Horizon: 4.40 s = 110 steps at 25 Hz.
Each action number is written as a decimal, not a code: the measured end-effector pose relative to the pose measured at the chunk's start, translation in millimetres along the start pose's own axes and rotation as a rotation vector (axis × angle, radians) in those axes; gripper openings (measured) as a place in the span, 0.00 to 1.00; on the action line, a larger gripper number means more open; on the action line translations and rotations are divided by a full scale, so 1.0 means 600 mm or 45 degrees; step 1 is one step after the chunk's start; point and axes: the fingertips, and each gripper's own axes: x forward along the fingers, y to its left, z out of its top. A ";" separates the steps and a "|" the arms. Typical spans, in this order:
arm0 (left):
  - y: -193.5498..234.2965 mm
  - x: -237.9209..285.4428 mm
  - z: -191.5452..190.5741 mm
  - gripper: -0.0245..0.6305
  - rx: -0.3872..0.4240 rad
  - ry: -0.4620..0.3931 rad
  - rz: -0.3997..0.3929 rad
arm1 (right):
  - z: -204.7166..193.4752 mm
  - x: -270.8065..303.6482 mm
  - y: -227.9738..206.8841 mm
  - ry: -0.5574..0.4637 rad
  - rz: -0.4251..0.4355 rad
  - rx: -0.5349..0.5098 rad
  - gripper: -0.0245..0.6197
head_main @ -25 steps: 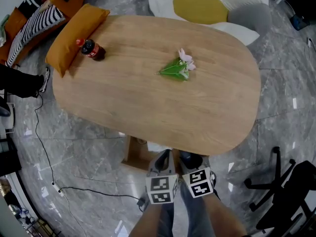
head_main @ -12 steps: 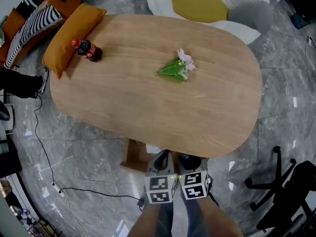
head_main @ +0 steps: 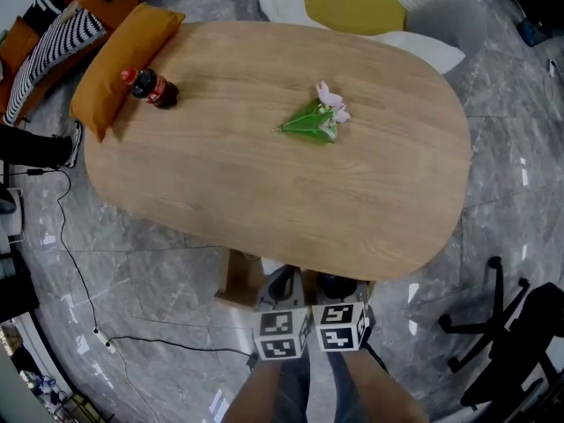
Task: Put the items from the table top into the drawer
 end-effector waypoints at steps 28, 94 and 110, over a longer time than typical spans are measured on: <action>0.013 0.012 -0.013 0.06 0.005 0.048 -0.052 | -0.010 0.050 0.003 0.061 0.053 0.069 0.34; -0.170 -0.388 0.418 0.06 0.110 -0.471 -0.242 | 0.413 -0.545 0.028 -0.720 0.049 0.055 0.40; -0.233 -0.535 0.522 0.06 0.237 -0.705 -0.352 | 0.484 -0.688 0.093 -0.943 0.066 -0.117 0.28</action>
